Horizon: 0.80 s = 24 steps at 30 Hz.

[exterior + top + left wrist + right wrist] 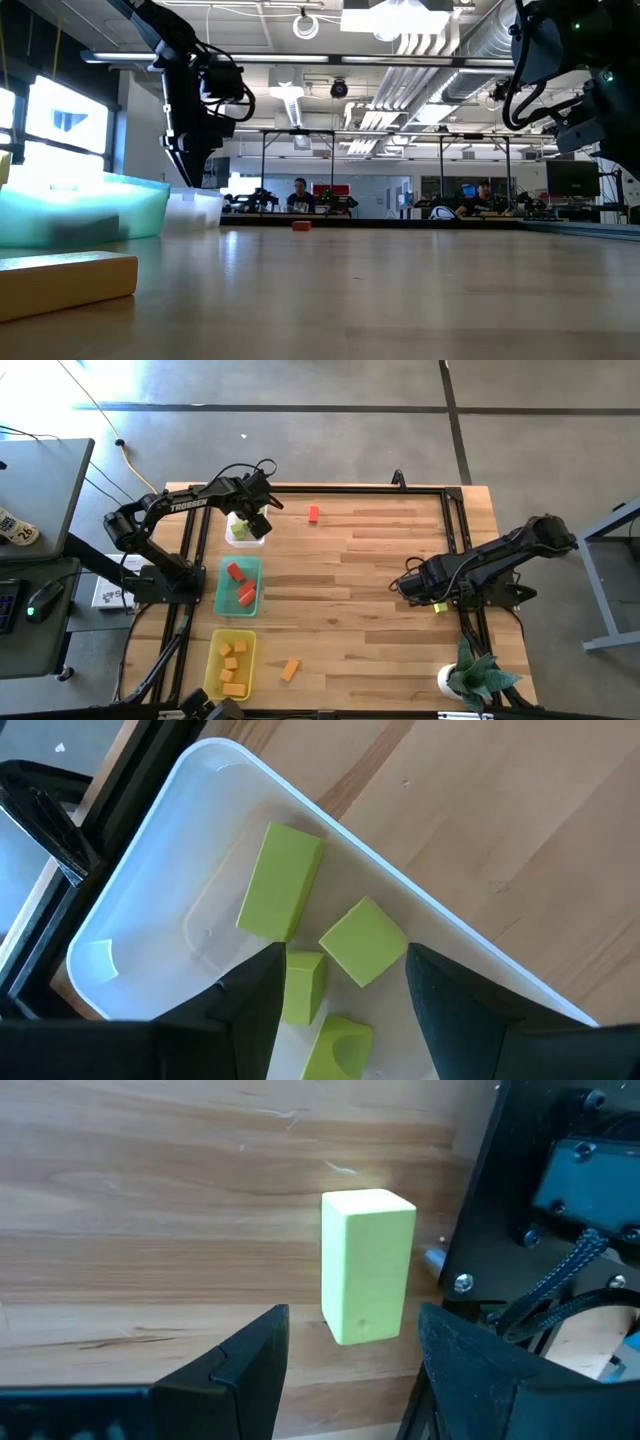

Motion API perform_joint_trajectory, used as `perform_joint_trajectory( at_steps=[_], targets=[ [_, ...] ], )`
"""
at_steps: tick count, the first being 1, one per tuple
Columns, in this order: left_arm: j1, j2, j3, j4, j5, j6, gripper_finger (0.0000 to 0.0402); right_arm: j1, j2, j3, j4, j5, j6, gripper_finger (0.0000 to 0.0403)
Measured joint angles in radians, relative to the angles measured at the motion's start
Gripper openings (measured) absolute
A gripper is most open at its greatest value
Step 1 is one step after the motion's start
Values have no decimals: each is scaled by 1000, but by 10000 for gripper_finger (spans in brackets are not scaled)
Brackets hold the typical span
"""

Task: Sort & place blocks by color
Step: Put the green rectangular block into the transparent bin

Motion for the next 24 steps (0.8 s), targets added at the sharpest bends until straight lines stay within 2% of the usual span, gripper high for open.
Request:
perform_joint_trajectory(
  at_steps=[21, 24],
  targets=[
    [0, 0, 0, 25, 2, 0, 196, 13, 237, 0, 8, -34, -36, 209],
    [0, 0, 0, 25, 2, 0, 196, 13, 265, -8, 87, -56, -47, 209]
  ],
)
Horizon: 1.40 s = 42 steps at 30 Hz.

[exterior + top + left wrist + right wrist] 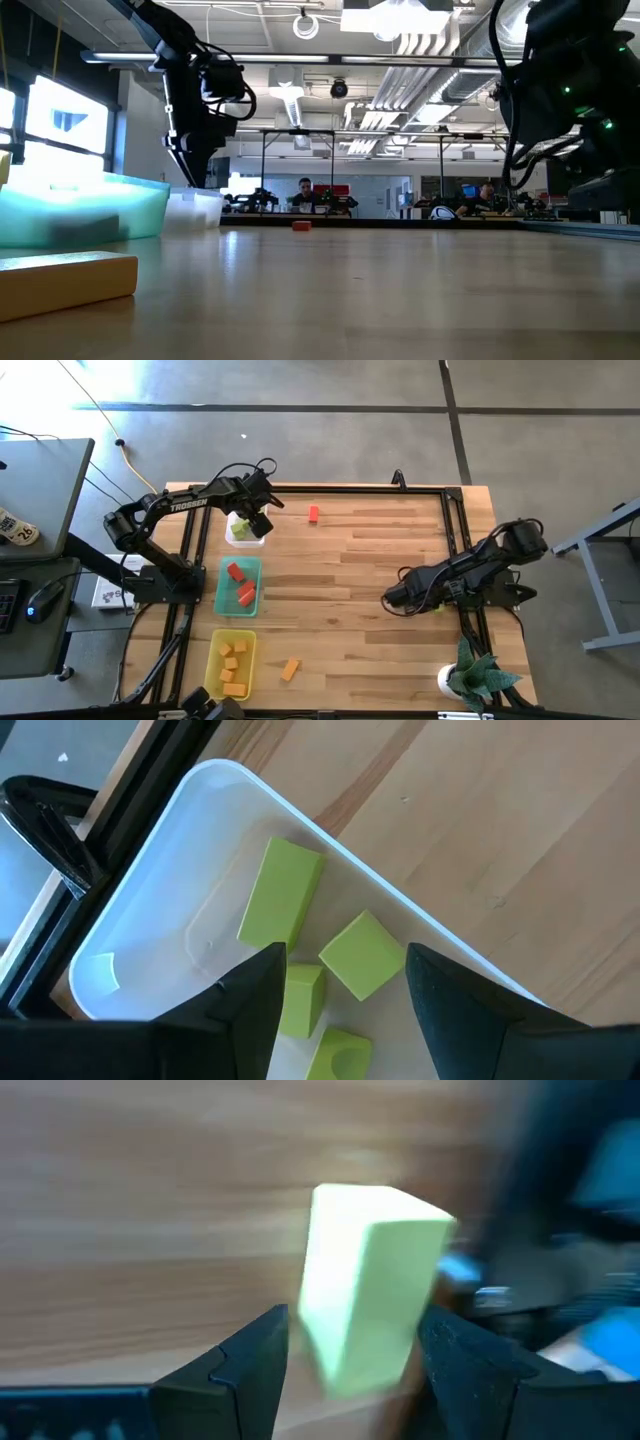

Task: Sort & place blocks by color
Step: Put the green rectangular block into the transparent bin

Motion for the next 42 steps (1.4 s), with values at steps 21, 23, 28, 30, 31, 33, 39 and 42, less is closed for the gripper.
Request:
perform_joint_trajectory(
  at_steps=[21, 23, 28, 30, 31, 33, 39, 42],
  targets=[
    [-1, 0, 0, -9, 2, 53, 196, -4, 35, 50, 80, -48, -64, 112],
    [-6, -2, 0, -20, 2, 53, 196, -4, 35, 90, 107, -24, -70, 111],
    [-28, -42, -1, -29, 39, 53, 196, -14, 36, 198, 179, 90, -70, 108],
    [-38, -65, -1, -29, 75, 53, 196, -27, 36, 242, 222, 150, -70, 108],
    [-43, -79, -1, -29, 98, 52, 196, -35, 36, 265, 243, 186, -75, 108],
    [-54, -101, -1, -29, 153, 52, 196, -49, 36, 311, 272, 253, -113, 108],
    [-89, -167, -1, -18, 355, 27, 196, -97, 35, 432, 360, 375, -299, 108],
    [-109, -190, -1, 17, 461, 11, 196, -122, 34, 465, 442, 395, -402, 108]
  ],
)
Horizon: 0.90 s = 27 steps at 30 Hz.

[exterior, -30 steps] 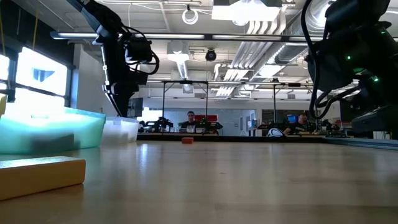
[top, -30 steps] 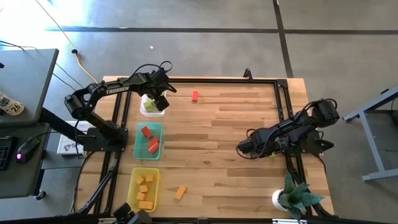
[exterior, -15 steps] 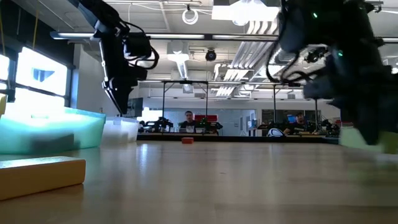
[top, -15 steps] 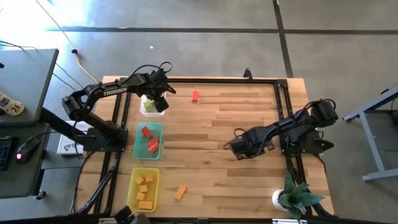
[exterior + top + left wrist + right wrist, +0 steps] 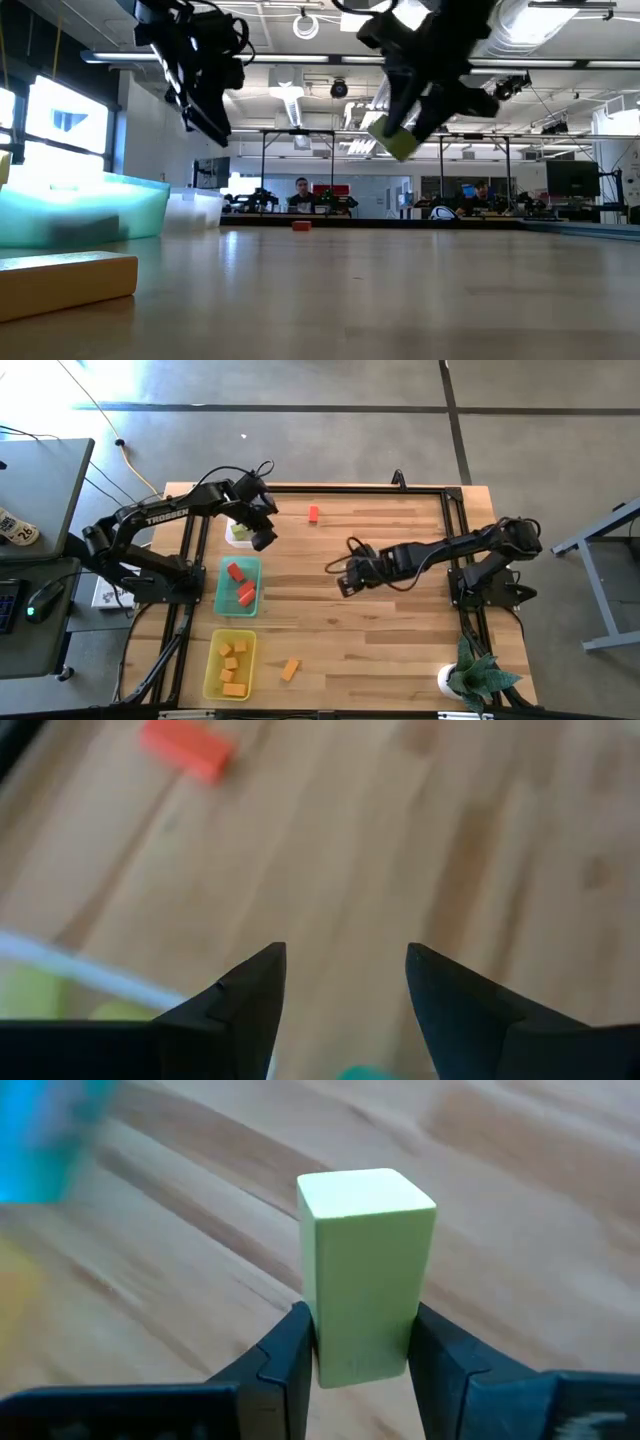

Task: Sort & place blocks by color
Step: Put the green rectangular block into the transparent bin

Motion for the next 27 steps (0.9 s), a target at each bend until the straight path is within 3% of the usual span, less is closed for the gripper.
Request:
perform_joint_trajectory(
  at_steps=[16, 27],
  targets=[
    [-85, -11, 0, 247, 486, -61, 196, -117, 0, 10, 519, -96, -467, 107],
    [-107, -11, 0, 596, 513, -376, 196, -189, -1, 10, 714, -192, -583, 107]
  ],
)
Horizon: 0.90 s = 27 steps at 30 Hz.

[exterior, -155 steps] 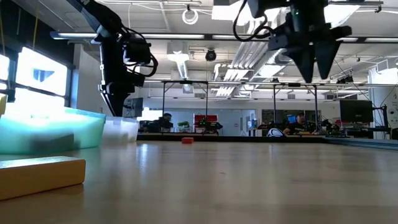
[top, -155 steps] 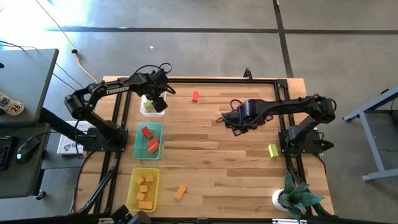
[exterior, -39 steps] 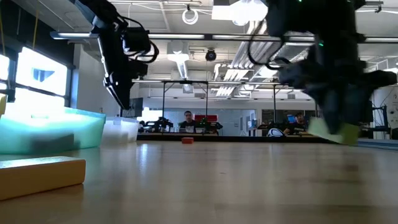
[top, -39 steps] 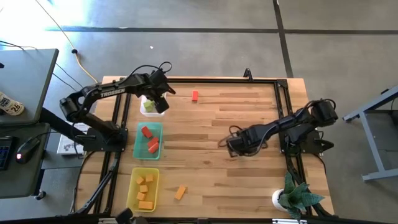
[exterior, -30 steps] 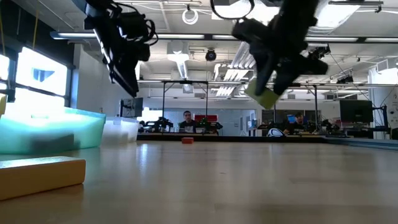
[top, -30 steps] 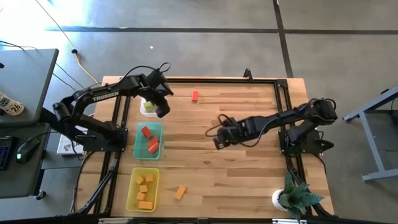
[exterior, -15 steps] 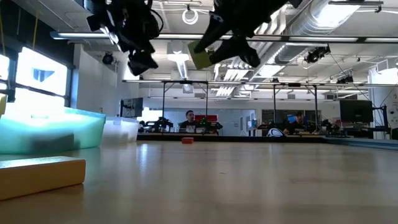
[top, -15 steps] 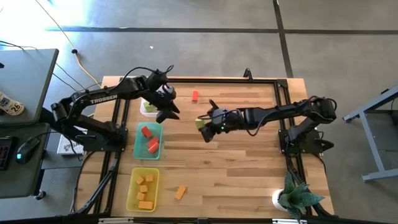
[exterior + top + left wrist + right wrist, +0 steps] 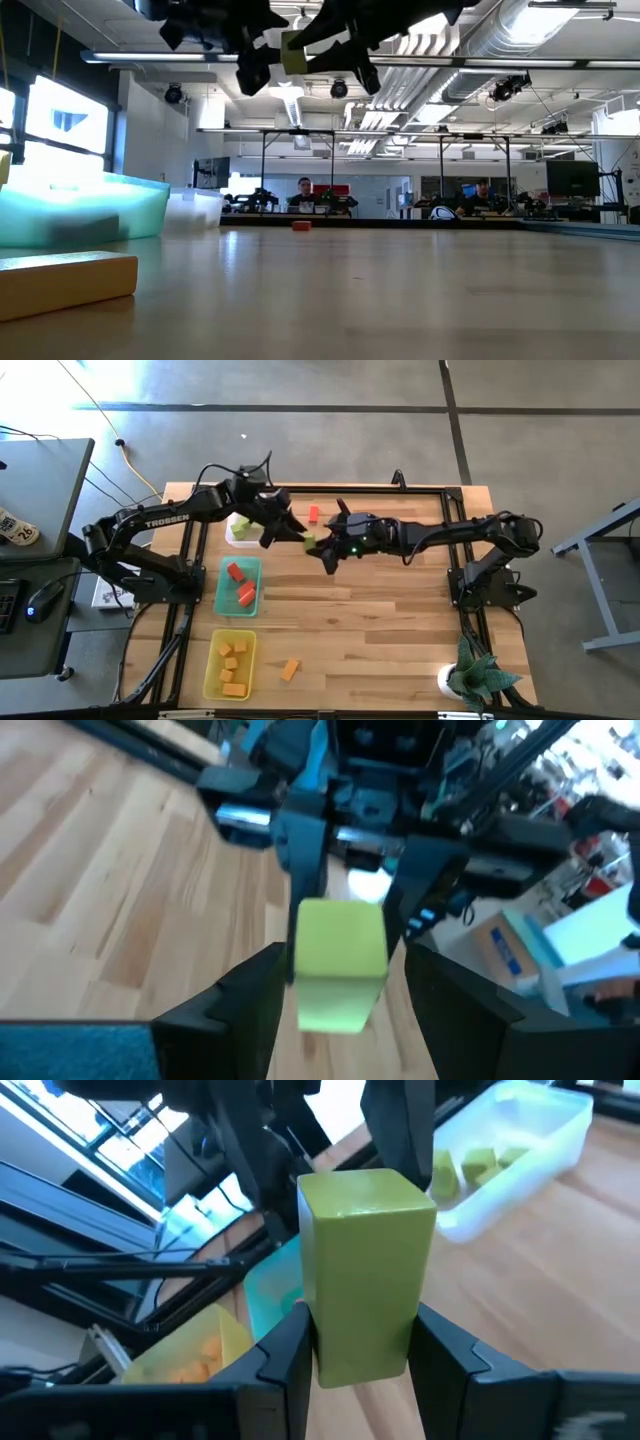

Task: Sort & place blocks by color
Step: Put the green rectangular block into the transparent bin

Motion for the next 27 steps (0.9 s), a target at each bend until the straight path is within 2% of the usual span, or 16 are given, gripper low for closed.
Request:
perform_joint_trajectory(
  at_steps=[10, 16, 19, 24, 27],
  targets=[
    [1, 0, 0, 55, -8, -54, 196, -49, 0, 1, 78, -55, -15, 107],
    [1, 0, 0, 89, -99, -54, 191, -73, 0, 1, 95, -80, 0, 107],
    [1, 0, 0, 104, -120, -36, 170, -80, 0, 1, 105, -82, 3, 107],
    [1, 0, 0, 101, -118, -24, 108, -92, 0, 1, 104, -88, -4, 107],
    [2, 0, 1, 102, -121, -8, 104, -101, 0, 1, 104, -92, -16, 107]
  ],
)
